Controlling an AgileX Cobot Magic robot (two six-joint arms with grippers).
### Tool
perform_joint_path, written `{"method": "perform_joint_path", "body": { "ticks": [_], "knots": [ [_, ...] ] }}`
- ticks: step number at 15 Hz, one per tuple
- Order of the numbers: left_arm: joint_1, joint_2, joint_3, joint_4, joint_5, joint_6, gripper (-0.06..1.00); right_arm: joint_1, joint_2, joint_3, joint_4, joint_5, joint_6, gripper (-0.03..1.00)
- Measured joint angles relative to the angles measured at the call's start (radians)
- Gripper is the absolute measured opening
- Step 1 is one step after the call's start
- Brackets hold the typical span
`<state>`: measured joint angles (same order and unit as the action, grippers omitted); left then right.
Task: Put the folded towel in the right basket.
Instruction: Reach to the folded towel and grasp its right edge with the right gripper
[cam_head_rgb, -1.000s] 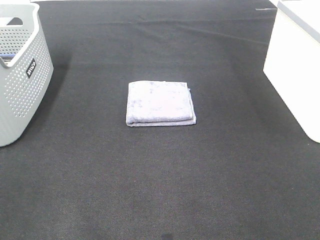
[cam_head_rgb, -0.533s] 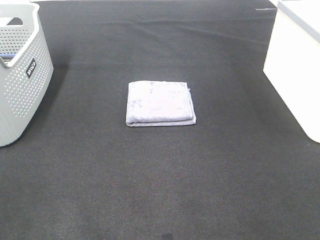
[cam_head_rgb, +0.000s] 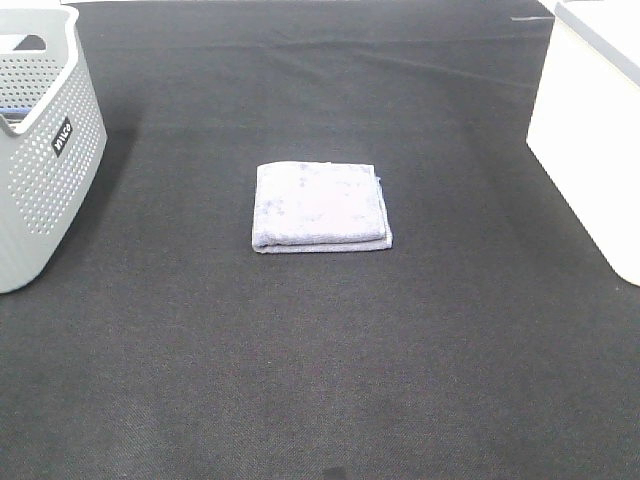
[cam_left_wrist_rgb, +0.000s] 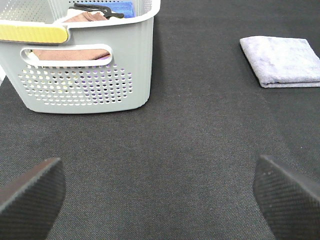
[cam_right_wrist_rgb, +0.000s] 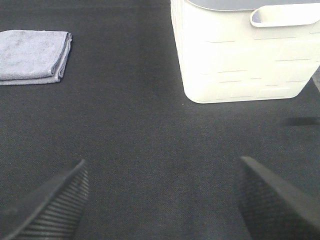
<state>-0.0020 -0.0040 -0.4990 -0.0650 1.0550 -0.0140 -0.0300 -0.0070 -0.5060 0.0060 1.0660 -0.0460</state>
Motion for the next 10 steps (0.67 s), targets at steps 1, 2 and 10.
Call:
{"method": "perform_joint_path", "body": {
  "ticks": [1, 2, 10],
  "knots": [
    [0.0, 0.0, 0.0, 0.0, 0.0, 0.0, 0.97, 0.0, 0.0, 0.0, 0.0, 0.0, 0.0, 0.76],
    [0.0, 0.0, 0.0, 0.0, 0.0, 0.0, 0.97, 0.0, 0.0, 0.0, 0.0, 0.0, 0.0, 0.76],
    [0.0, 0.0, 0.0, 0.0, 0.0, 0.0, 0.97, 0.0, 0.0, 0.0, 0.0, 0.0, 0.0, 0.76]
  ]
}}
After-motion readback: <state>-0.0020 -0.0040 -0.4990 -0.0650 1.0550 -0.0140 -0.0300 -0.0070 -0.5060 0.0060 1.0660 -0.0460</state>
